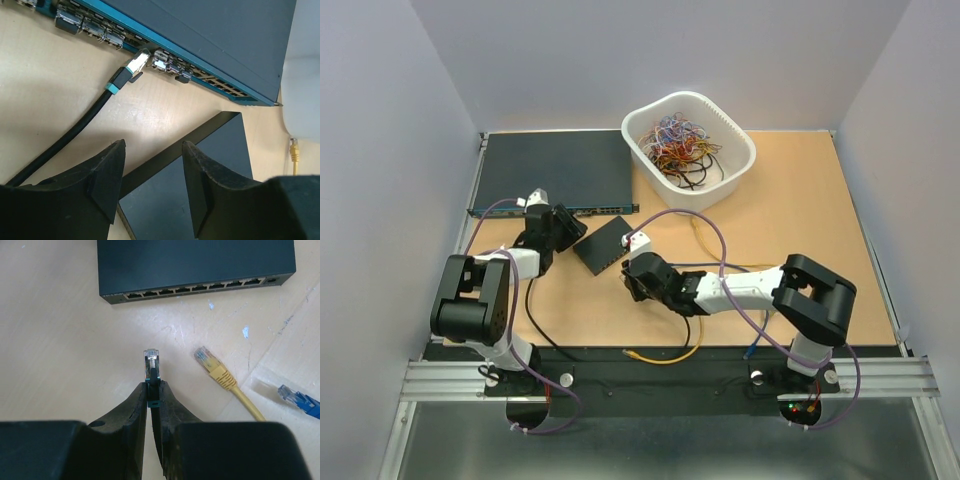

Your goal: Insert the plug into the switch port

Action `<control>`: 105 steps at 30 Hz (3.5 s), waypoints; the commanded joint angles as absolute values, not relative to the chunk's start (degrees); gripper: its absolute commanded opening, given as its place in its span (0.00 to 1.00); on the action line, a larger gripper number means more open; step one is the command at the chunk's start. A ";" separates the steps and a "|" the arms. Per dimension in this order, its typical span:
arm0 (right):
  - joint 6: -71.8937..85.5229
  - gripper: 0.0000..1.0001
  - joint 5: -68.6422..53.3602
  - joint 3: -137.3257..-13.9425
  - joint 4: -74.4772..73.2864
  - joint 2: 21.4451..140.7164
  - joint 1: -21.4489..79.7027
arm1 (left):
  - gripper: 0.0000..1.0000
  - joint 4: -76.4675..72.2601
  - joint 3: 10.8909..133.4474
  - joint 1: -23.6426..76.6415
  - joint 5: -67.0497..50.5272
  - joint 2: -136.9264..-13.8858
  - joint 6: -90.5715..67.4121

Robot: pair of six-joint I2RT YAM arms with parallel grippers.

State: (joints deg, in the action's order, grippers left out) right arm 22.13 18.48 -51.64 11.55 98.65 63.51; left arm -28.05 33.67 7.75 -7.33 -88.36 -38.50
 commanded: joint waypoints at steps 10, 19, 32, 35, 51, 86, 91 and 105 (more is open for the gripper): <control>21.53 0.00 22.06 -62.75 10.55 108.72 63.81 | 0.57 -33.31 34.54 7.38 -10.99 -90.70 -36.65; 21.80 0.00 22.85 -63.55 10.46 109.87 63.46 | 0.56 -35.50 32.78 7.47 -14.32 -91.49 -37.53; 22.33 0.00 24.35 -59.94 10.55 105.73 63.28 | 0.54 -36.74 31.81 9.67 -15.73 -92.55 -38.15; 22.33 0.01 24.52 -59.85 10.46 105.38 63.19 | 0.53 -36.83 32.34 10.37 -15.73 -93.51 -38.23; 22.32 0.00 23.47 -61.52 10.46 106.35 63.28 | 0.53 -36.91 31.90 11.69 -15.29 -93.69 -38.58; 22.32 0.00 21.36 -66.00 10.37 109.60 63.37 | 0.53 -37.44 31.55 12.22 -15.29 -94.22 -38.76; 22.24 0.00 21.18 -66.27 10.37 108.90 63.46 | 0.53 -37.44 31.64 12.30 -15.21 -94.57 -38.76; 21.53 0.00 22.41 -68.73 9.40 109.42 64.34 | 0.53 -37.44 31.82 12.66 -14.94 -95.19 -38.58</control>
